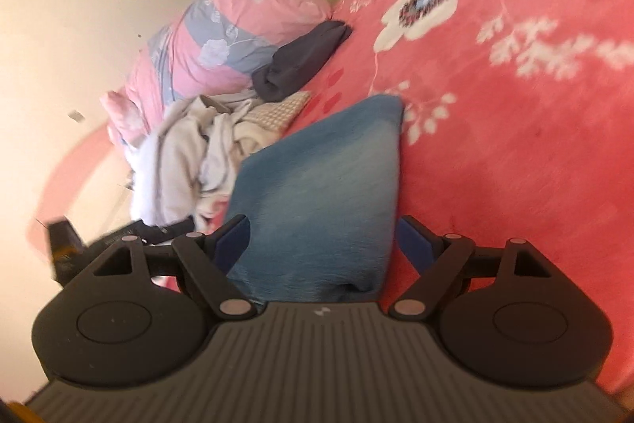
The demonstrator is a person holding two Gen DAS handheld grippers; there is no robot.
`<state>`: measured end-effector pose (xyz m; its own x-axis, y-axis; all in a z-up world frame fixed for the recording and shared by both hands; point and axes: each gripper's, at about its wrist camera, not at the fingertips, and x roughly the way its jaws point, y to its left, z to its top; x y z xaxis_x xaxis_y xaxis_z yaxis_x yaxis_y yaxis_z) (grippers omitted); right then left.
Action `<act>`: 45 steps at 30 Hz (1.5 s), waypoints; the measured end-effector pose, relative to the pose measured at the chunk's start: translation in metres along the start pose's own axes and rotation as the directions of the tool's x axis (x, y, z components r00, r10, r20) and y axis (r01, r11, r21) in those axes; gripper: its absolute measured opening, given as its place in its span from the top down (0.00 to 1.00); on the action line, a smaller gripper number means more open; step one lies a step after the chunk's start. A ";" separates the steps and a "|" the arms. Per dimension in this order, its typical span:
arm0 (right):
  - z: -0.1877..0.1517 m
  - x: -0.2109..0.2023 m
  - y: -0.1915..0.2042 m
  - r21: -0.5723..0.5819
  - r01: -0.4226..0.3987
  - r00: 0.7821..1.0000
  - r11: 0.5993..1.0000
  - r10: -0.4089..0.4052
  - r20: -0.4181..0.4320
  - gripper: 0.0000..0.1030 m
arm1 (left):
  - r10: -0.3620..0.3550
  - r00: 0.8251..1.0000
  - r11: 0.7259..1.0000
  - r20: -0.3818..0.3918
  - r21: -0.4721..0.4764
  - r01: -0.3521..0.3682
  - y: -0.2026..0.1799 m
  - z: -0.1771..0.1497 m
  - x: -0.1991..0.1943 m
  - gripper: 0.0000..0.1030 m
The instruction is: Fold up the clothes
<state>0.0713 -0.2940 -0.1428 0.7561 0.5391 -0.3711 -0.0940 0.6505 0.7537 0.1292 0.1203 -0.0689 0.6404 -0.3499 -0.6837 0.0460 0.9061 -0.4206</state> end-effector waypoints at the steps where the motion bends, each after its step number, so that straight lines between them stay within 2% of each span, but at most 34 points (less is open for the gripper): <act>1: 0.001 0.003 -0.004 0.031 -0.015 1.000 0.999 0.015 -0.013 0.21 | -0.033 0.999 0.999 -0.017 -0.007 0.033 0.004 0.000 0.003 0.19; 4: 0.002 0.014 -0.016 0.121 -0.046 0.997 0.992 0.053 -0.051 0.21 | -0.135 0.987 0.991 -0.091 -0.011 0.135 0.011 -0.003 0.017 0.17; 8: 0.006 0.028 -0.023 0.172 -0.062 0.992 0.983 0.079 -0.094 0.21 | -0.196 0.965 0.979 -0.174 0.013 0.202 0.005 -0.008 0.042 0.14; 11: 0.011 0.038 -0.022 0.172 -0.055 0.987 0.983 0.080 -0.140 0.21 | -0.218 0.945 0.972 -0.242 0.037 0.234 0.000 -0.012 0.062 0.12; 19: 0.026 0.065 -0.021 0.163 -0.065 0.963 0.984 0.105 -0.249 0.17 | -0.264 0.904 0.950 -0.335 0.073 0.304 -0.012 0.001 0.093 0.07; 26: 0.043 0.091 -0.032 0.238 -0.116 0.924 0.964 0.193 -0.330 0.16 | -0.325 0.861 0.926 -0.392 0.051 0.373 -0.016 0.015 0.116 0.06; 28: 0.048 0.099 -0.035 0.270 -0.130 0.912 0.954 0.222 -0.345 0.16 | -0.339 0.855 0.923 -0.393 0.036 0.382 -0.015 0.017 0.119 0.06; 32: 0.053 0.116 -0.032 0.260 -0.153 0.899 0.954 0.243 -0.364 0.16 | -0.320 0.866 0.926 -0.383 0.065 0.371 -0.021 0.013 0.118 0.06; 35: 0.052 0.119 -0.026 0.226 -0.165 0.898 0.960 0.241 -0.368 0.16 | -0.289 0.881 0.933 -0.375 0.094 0.346 -0.030 0.009 0.112 0.06; 37: 0.053 0.116 -0.027 0.243 -0.182 0.898 0.953 0.261 -0.353 0.19 | -0.275 0.887 0.937 -0.371 0.105 0.334 -0.037 0.008 0.106 0.06; 41: 0.055 0.110 -0.040 0.332 -0.197 0.896 0.923 0.306 -0.321 0.28 | -0.279 0.890 0.940 -0.361 0.085 0.330 -0.043 0.008 0.098 0.06; 45: 0.058 0.105 -0.040 0.343 -0.200 0.893 0.918 0.315 -0.323 0.28 | -0.300 0.883 0.936 -0.362 0.065 0.345 -0.050 0.002 0.091 0.06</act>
<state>0.1920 -0.2944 -0.1806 0.4364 0.8585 -0.2693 -0.0152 0.3063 0.9518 0.1867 0.0435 -0.1087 0.2740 -0.6670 -0.6928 0.3145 0.7429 -0.5909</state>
